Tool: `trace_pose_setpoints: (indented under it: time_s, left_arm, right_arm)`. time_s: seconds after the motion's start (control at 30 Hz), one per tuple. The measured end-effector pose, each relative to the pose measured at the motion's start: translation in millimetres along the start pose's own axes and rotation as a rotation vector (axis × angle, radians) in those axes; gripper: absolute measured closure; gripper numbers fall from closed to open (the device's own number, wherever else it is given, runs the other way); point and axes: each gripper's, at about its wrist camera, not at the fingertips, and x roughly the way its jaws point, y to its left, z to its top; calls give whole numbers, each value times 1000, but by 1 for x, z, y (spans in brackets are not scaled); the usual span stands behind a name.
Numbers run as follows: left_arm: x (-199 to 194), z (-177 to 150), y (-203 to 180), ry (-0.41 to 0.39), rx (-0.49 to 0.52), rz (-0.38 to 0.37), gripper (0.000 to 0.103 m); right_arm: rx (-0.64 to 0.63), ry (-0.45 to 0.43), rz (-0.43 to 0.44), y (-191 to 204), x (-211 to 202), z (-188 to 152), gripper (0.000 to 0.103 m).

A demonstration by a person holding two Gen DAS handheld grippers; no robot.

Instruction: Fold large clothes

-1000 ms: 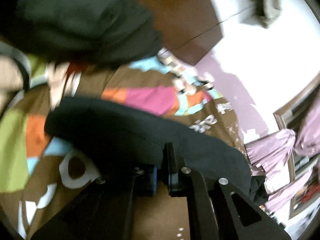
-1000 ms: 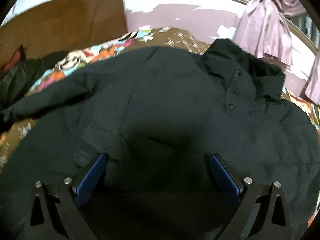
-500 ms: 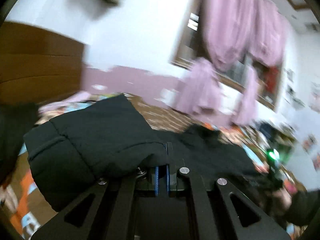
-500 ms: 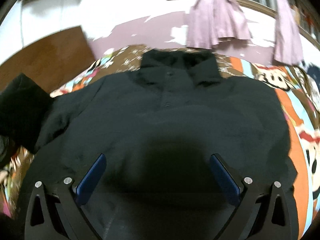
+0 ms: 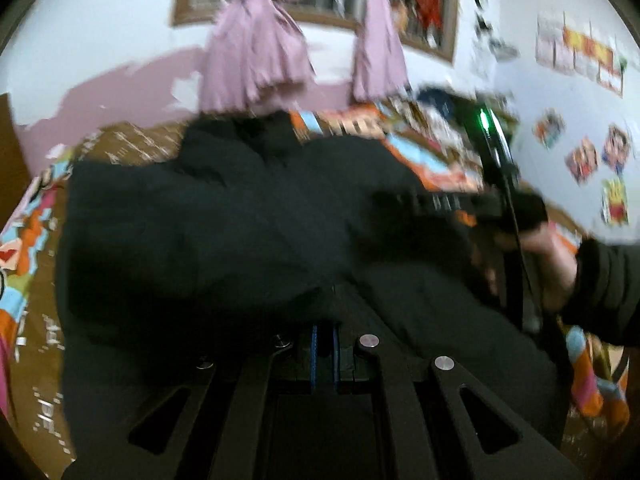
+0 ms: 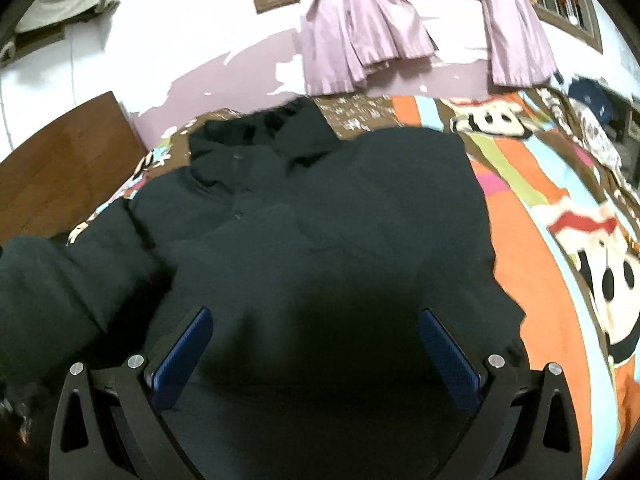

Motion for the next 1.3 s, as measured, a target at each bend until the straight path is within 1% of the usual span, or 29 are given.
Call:
trace_pose_setpoints:
  time_s: [0.03, 0.1, 0.17, 0.2, 0.23, 0.27, 0.3, 0.37, 0.43, 0.5, 0.53, 0.57, 0.67, 0.7, 0.73, 0.8, 0.83, 0.87, 0.9, 0.93, 0.97, 1.03, 1.1, 1.17, 1.2, 1.23, 1.27, 1.3]
  left_arm:
    - [9, -4, -7, 38, 20, 13, 100]
    - [22, -11, -17, 88, 64, 45, 99]
    - [28, -14, -23, 104, 97, 59, 96]
    - [28, -14, -22, 108, 98, 55, 90]
    - [28, -16, -22, 114, 97, 40, 85]
    - [27, -18, -22, 116, 92, 18, 75]
    - [27, -21, -26, 114, 91, -9, 61]
    - [20, -24, -31, 105, 114, -26, 49]
    - [16, -28, -43, 91, 164, -8, 48]
    - [12, -34, -51, 75, 190, 8, 48]
    - [9, -37, -52, 64, 188, 5, 48]
    - [5, -39, -51, 50, 180, -1, 48]
    - [0, -39, -44, 25, 138, -9, 48]
    - [-2, -40, -41, 21, 117, -16, 48]
    - [-4, -41, -37, 21, 91, -29, 47]
    - [-8, -44, -29, 21, 51, -30, 41]
    - [-9, -45, -24, 21, 27, -23, 40]
    - [-11, -45, -21, 21, 6, -17, 40]
    - [-13, -46, -15, 21, -21, -10, 40]
    - [-16, -46, -10, 23, -49, -2, 39]
    - [-17, -46, -5, 24, -82, 9, 38]
    - [-23, -46, 7, 18, -139, 31, 35]
    - [-33, -49, 17, 3, -191, 81, 35]
    - [-41, -46, 29, -15, -232, 138, 35]
    - [-46, -46, 35, -21, -249, 163, 35]
    - [-48, -45, 40, -23, -261, 184, 35]
    - [-51, -44, 45, -24, -274, 206, 34]
    - [-54, -45, 50, -26, -287, 227, 34]
  right_arm:
    - [16, 18, 9, -6, 4, -5, 0]
    - [35, 29, 31, -13, 7, -10, 0]
    - [37, 19, 45, -14, 5, -12, 0]
    - [43, 17, 55, -15, 4, -12, 0]
    - [51, 19, 64, -17, 4, -12, 0]
    - [59, 20, 73, -18, 4, -11, 0]
    - [74, 20, 89, -21, 3, -11, 0]
    - [100, 17, 116, -26, 2, -11, 0]
    - [121, 12, 138, -30, -1, -11, 0]
    - [135, 6, 170, -32, -5, -13, 0]
    - [145, 0, 206, -33, -8, -14, 0]
    - [163, -8, 269, -34, -11, -15, 0]
    - [262, -9, 579, -43, -24, -21, 0]
    - [295, -17, 670, -45, -29, -23, 0]
    - [320, -21, 730, -47, -32, -26, 0]
    - [367, -10, 798, -50, -36, -30, 0]
    - [388, 8, 807, -51, -35, -32, 0]
    - [407, 39, 796, -52, -34, -36, 0]
    - [407, 60, 768, -51, -34, -37, 0]
    - [384, 86, 714, -49, -35, -38, 0]
    - [359, 99, 685, -47, -37, -39, 0]
    - [276, 135, 562, -36, -41, -40, 0]
    - [204, 167, 485, -22, -44, -46, 9]
    - [140, 177, 411, -11, -47, -50, 24]
    - [113, 175, 379, -6, -51, -52, 29]
    - [104, 176, 384, -2, -53, -54, 42]
    - [106, 177, 390, -1, -54, -55, 62]
    - [110, 177, 382, 0, -56, -55, 70]
